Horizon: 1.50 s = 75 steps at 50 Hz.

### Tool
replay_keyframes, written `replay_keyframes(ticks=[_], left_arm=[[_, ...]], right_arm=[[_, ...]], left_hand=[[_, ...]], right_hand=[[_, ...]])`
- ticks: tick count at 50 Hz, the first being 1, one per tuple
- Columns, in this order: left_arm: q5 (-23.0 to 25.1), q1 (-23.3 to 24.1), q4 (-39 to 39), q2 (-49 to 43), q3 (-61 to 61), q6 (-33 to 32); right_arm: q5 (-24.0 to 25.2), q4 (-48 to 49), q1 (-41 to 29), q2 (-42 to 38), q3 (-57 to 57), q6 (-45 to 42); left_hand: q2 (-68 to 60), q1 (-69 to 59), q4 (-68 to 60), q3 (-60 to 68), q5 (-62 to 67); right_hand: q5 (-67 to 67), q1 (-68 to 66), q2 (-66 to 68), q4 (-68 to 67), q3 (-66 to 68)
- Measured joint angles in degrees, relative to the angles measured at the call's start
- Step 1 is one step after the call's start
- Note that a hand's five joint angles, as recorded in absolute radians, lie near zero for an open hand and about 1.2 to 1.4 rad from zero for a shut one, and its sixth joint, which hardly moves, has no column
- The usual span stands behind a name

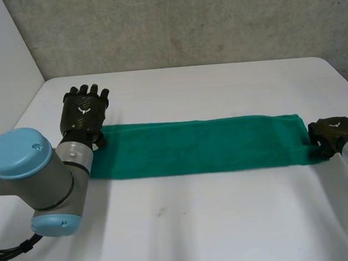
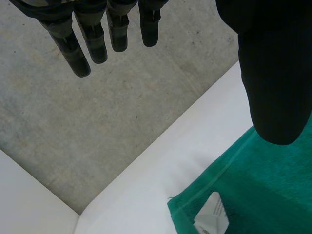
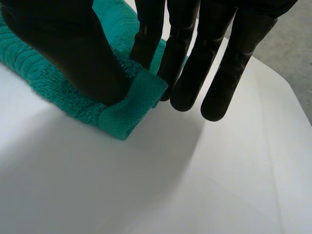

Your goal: Fold the towel.

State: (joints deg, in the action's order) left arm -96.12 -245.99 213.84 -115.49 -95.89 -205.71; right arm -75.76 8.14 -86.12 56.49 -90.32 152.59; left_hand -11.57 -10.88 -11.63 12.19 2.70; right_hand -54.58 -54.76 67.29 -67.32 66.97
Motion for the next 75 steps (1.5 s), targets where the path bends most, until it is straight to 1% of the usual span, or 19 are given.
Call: replay_keyframes(ticks=[8,15,23,31,34,39,40,42,45,46,47,48,49,51,54,60,71,73,75], left_arm=[[0.0,-0.1,0.0,0.1,0.0,0.0],[0.0,-0.3,0.0,0.3,-0.1,0.1],[-0.1,-0.4,0.0,0.7,-0.5,0.1],[-0.2,-0.6,0.0,1.0,-0.6,0.3],[-0.2,-0.6,0.0,1.0,-0.6,0.3],[-0.2,-0.5,0.0,1.0,-0.7,0.3],[-0.2,-0.5,0.0,1.0,-0.7,0.3],[-0.2,-0.3,0.0,1.0,-0.7,0.3],[-0.2,-0.2,0.0,1.0,-0.8,0.3],[-0.2,0.0,0.0,1.0,-0.8,0.3],[-0.2,0.2,0.0,1.0,-0.8,0.3],[-0.2,0.3,-0.1,1.0,-0.9,0.3],[-0.2,0.4,-0.1,1.0,-0.9,0.3],[-0.1,0.9,-0.1,1.0,-0.8,0.3],[0.0,1.7,-0.1,1.1,-0.6,0.3],[0.5,4.4,0.0,1.0,0.8,0.3],[4.9,10.7,-2.5,-5.9,8.4,3.5],[5.1,11.0,-3.9,-7.5,9.9,3.8],[4.9,11.2,-6.6,-9.4,11.7,4.1]], right_arm=[[-3.4,-1.0,3.4,-0.7,3.0,-2.7],[-9.3,-2.3,7.7,-0.2,7.9,-11.2],[-10.3,-4.9,4.2,2.7,12.9,-13.0],[-4.6,-5.1,-19.0,4.3,21.1,-7.7],[-2.6,-4.6,-25.0,3.3,22.8,-7.4],[1.4,-2.4,-38.2,-2.2,26.3,-7.3],[1.4,-2.4,-38.2,-2.2,26.3,-7.3],[2.4,-1.4,-44.9,-7.6,28.1,-7.4],[2.5,-1.2,-46.5,-9.5,28.4,-7.5],[2.4,-1.1,-47.9,-11.4,28.7,-7.5],[2.0,-1.0,-48.5,-12.4,28.9,-7.4],[1.5,-1.0,-48.7,-12.9,28.9,-7.3],[1.0,-0.9,-48.7,-13.1,28.9,-7.2],[-1.1,-1.0,-48.3,-12.8,28.7,-6.9],[-4.3,-1.2,-47.3,-11.4,28.0,-6.3],[-10.0,-3.1,-42.0,-5.6,23.2,-2.4],[-9.0,-5.8,-29.7,-0.1,7.1,5.6],[-8.6,-5.6,-28.4,-0.2,5.3,5.7],[-8.1,-5.0,-26.7,-0.4,3.4,5.7]], left_hand=[[0.0,0.0,0.0,0.0,0.0],[0.0,0.0,0.0,0.0,0.0],[0.0,0.0,0.0,0.0,0.0],[0.0,0.0,0.0,0.0,0.0],[0.0,0.0,0.0,0.0,0.0],[0.0,0.0,0.0,0.0,0.0],[0.0,0.0,0.0,0.0,0.0],[0.0,0.0,0.0,0.0,0.0],[0.0,0.0,0.0,0.0,0.0],[0.0,0.0,0.0,0.0,0.0],[0.0,0.0,0.0,0.0,0.0],[0.0,0.0,0.0,0.0,0.0],[0.0,0.0,0.0,0.0,0.0],[0.0,0.0,0.0,0.0,0.0],[0.0,0.0,0.0,0.0,0.0],[0.0,0.0,0.0,0.0,0.0],[0.0,0.0,0.0,0.0,0.0],[0.0,0.0,0.0,0.0,0.0],[0.0,0.0,0.0,0.0,0.0]], right_hand=[[-0.5,-0.1,0.1,-0.8,0.7],[-1.0,-0.4,0.1,-0.8,0.7],[-1.5,-0.5,0.1,-0.8,0.7],[-1.9,-0.5,0.1,-0.8,0.7],[-1.9,-0.5,0.1,-0.8,0.7],[-1.9,-0.8,0.1,-0.8,0.8],[-1.9,-0.8,0.1,-0.8,0.8],[-1.9,-0.8,0.1,-0.8,0.8],[-0.8,-0.3,-1.5,0.8,-1.0],[3.5,3.1,-6.6,6.3,-6.0],[18.3,18.5,-23.7,21.8,-21.6],[27.6,27.6,-33.1,31.2,-31.1],[27.6,27.6,-33.1,31.2,-31.1],[47.8,42.0,-52.3,51.4,-51.4],[50.6,43.1,-54.8,54.1,-54.9],[50.6,43.1,-54.8,54.1,-54.9],[50.6,43.1,-54.8,54.1,-54.9],[48.3,41.1,-51.8,51.7,-51.7],[35.3,27.5,-36.3,37.7,-36.1]])
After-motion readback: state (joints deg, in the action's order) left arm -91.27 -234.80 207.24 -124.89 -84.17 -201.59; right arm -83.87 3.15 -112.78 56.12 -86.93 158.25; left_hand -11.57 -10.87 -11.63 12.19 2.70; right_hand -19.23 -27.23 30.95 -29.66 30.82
